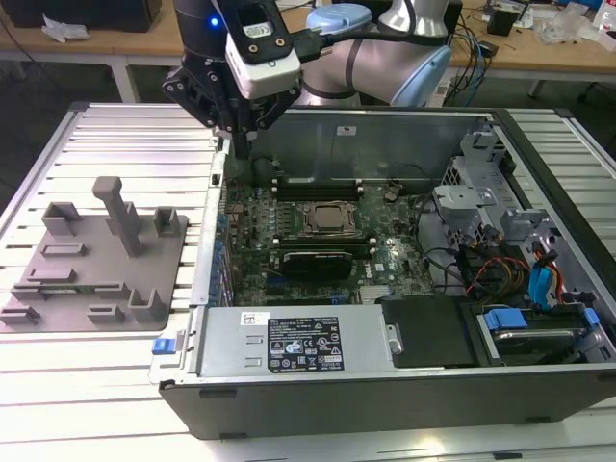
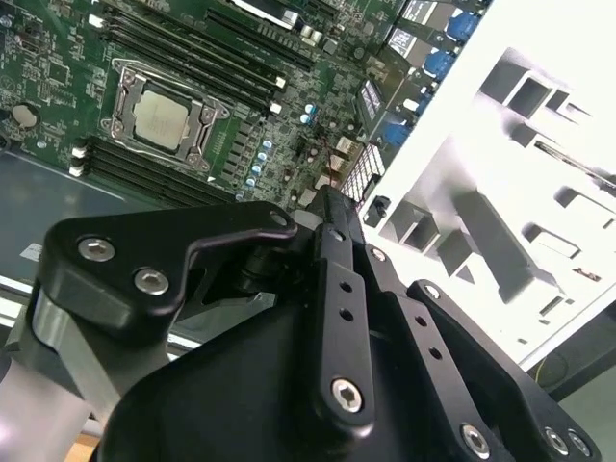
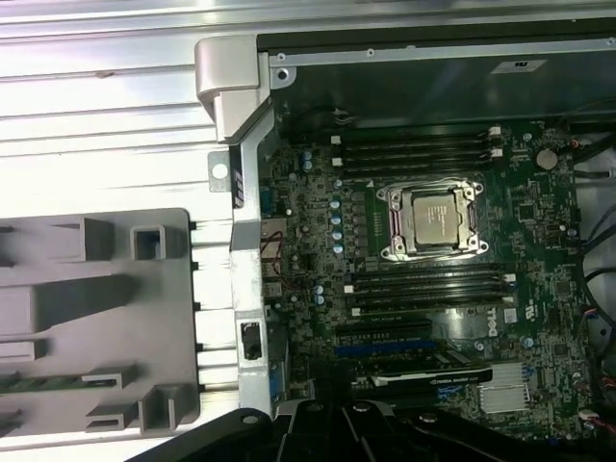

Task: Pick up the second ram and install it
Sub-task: 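Reach for the second ram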

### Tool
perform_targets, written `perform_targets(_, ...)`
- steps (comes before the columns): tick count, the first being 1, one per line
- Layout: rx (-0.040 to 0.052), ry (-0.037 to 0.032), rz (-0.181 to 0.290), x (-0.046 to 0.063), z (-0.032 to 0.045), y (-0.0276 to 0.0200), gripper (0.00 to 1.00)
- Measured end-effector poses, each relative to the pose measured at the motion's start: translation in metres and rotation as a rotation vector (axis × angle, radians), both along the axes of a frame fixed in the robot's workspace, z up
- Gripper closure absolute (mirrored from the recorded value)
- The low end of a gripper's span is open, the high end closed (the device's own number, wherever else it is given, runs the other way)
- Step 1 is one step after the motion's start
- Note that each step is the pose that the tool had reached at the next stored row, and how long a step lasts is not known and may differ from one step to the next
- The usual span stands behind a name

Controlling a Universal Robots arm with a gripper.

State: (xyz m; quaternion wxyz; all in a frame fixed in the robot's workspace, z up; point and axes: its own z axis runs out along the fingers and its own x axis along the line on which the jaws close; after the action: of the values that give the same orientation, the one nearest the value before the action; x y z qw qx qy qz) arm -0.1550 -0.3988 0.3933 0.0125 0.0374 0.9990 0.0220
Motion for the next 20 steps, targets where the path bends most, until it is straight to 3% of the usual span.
perform_targets(10, -0.0001, 0.0, 0.0, -0.012, 0.0, 0.0, 0.92)
perform_targets(20, -0.0001, 0.0, 0.0, -0.039, 0.0, 0.0, 0.92)
